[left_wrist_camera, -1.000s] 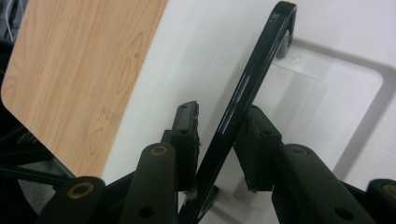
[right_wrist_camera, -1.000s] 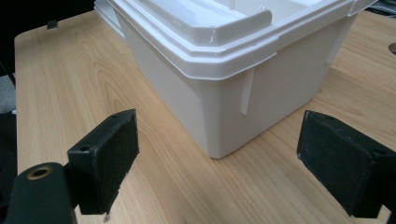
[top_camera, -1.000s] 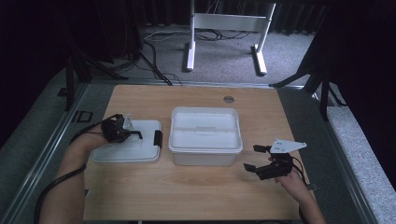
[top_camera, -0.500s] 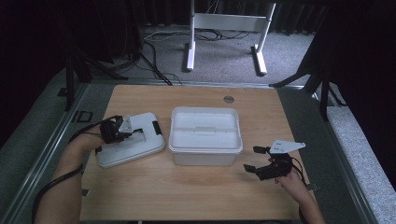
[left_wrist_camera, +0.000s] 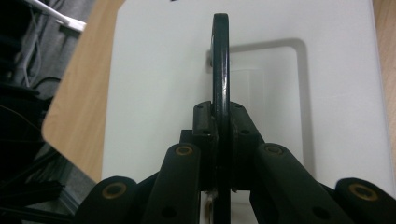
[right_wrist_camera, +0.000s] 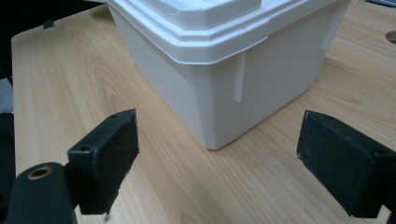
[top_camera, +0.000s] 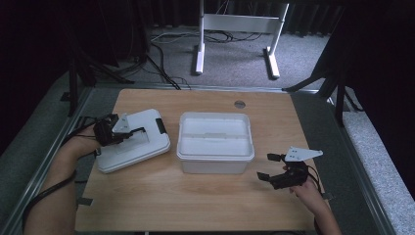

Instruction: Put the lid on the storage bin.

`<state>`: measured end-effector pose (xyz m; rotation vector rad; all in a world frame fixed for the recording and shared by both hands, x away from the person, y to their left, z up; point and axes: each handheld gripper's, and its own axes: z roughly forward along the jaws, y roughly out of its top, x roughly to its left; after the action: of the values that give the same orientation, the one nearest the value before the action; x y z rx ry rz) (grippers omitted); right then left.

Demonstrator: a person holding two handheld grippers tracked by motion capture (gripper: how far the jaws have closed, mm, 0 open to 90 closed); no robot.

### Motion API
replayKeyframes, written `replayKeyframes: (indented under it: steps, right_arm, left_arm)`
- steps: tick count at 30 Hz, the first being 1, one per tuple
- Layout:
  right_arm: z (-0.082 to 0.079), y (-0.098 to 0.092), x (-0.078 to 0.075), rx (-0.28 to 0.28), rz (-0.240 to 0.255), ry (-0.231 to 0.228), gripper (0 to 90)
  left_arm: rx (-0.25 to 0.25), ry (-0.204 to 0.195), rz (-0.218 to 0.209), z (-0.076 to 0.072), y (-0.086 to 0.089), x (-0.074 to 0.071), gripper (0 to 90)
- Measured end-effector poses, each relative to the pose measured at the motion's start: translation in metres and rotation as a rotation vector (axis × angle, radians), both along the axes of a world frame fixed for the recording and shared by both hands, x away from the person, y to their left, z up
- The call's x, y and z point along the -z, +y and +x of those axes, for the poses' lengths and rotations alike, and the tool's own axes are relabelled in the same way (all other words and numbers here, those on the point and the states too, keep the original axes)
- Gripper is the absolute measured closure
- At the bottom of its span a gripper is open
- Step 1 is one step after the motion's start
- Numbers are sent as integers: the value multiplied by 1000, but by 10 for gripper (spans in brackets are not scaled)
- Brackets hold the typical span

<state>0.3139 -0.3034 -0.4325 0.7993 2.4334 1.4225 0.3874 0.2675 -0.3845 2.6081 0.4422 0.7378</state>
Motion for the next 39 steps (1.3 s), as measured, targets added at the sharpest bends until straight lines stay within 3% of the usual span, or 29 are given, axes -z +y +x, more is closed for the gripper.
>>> replayKeyframes:
  steps: [4,12,18,21,25,29,32,39]
  right_arm:
    - [-1,1,0,-2,-8,-4,123]
    - [-1,0,2,0,-10,4,123]
    - [-2,1,2,-3,-9,5,123]
    - [-2,1,3,-4,-11,6,123]
    - [-2,1,3,-5,-13,10,123]
    - [-2,2,4,-5,-17,11,124]
    - [-1,2,6,-8,-17,15,123]
    - [-1,4,8,-15,-21,21,123]
  left_arm:
    - [-1,-16,6,-4,1,-14,842]
    - [10,-50,-61,-11,5,-39,842]
    - [49,-74,-87,-17,-7,-59,842]
    - [71,-87,-82,-17,-17,-62,842]
    - [95,-102,-113,-16,-29,-66,842]
    - [112,-98,-141,-15,-34,-67,842]
    - [158,-98,-155,-12,-51,-69,842]
    - [204,-80,-164,-7,-76,-71,842]
